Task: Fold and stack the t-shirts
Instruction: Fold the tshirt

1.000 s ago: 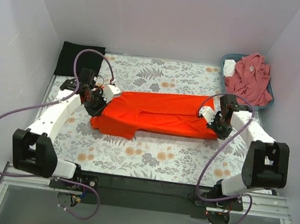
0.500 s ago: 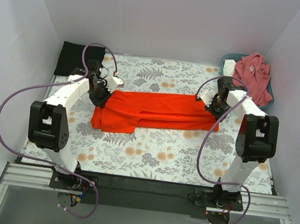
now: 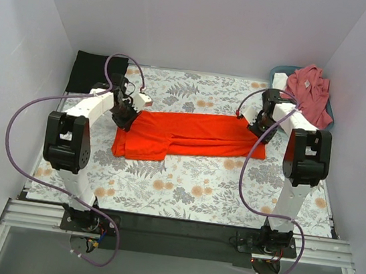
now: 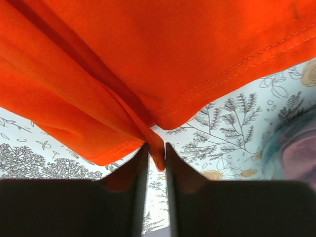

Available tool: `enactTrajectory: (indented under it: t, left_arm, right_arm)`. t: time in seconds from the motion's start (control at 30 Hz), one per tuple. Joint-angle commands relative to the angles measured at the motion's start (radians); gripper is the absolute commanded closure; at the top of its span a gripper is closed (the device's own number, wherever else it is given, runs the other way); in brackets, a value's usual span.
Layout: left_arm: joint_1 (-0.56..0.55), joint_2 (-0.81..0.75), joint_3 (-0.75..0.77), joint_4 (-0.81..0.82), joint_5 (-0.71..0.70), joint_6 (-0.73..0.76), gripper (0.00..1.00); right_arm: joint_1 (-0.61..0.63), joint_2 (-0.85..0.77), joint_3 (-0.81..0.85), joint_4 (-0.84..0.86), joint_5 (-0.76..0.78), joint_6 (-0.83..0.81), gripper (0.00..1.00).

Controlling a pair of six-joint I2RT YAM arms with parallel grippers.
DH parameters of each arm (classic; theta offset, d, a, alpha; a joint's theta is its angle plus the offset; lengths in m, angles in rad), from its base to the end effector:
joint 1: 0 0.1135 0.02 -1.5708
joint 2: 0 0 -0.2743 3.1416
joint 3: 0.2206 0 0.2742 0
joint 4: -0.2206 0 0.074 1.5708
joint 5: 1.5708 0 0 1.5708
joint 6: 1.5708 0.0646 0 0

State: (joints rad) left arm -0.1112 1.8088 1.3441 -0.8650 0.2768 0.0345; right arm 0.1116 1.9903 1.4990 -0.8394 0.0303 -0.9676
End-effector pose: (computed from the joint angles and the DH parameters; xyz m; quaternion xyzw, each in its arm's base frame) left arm 0.3789 -0.0601 0.1816 0.0881 0.9794 -0.1414 0.1138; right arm 0.4264 0.0458 0.1561 -0.5085 0.8526 -0.0634 0.1027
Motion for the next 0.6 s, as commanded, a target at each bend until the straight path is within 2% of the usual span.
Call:
enactTrajectory:
  t: [0.0, 0.03, 0.07, 0.1, 0.17, 0.23, 0.4, 0.57]
  left_arm:
    - [0.010, 0.009, 0.049, 0.037, 0.001, -0.022, 0.98]
    - [0.013, 0.011, 0.053, 0.040, 0.001, -0.022, 0.95]
    - [0.019, 0.011, 0.062, 0.040, 0.002, -0.028, 0.90]
    - [0.025, 0.004, 0.072, 0.032, 0.013, -0.057, 0.75]
    - [0.054, -0.014, 0.105, -0.020, 0.070, -0.091, 0.66]
    - [0.074, -0.078, 0.109, -0.078, 0.110, -0.111, 0.57]
    - [0.080, -0.259, -0.048, -0.114, 0.156, -0.195, 0.52]
    - [0.162, -0.362, -0.229, -0.089, 0.163, -0.188, 0.47]
  right_arm:
    - [-0.006, 0.001, 0.056, -0.030, -0.001, 0.003, 0.70]
    - [-0.007, -0.002, 0.056, -0.029, -0.001, 0.007, 0.66]
    - [-0.012, -0.010, 0.055, -0.027, -0.003, 0.013, 0.45]
    - [-0.015, -0.030, 0.055, -0.030, -0.012, 0.021, 0.37]
    - [-0.035, -0.062, 0.050, -0.038, -0.023, 0.046, 0.36]
    - [-0.049, -0.125, 0.034, -0.062, -0.098, 0.066, 0.36]
    - [-0.093, -0.234, -0.063, -0.112, -0.213, 0.147, 0.38]
    - [-0.159, -0.219, -0.152, -0.133, -0.297, 0.205, 0.40]
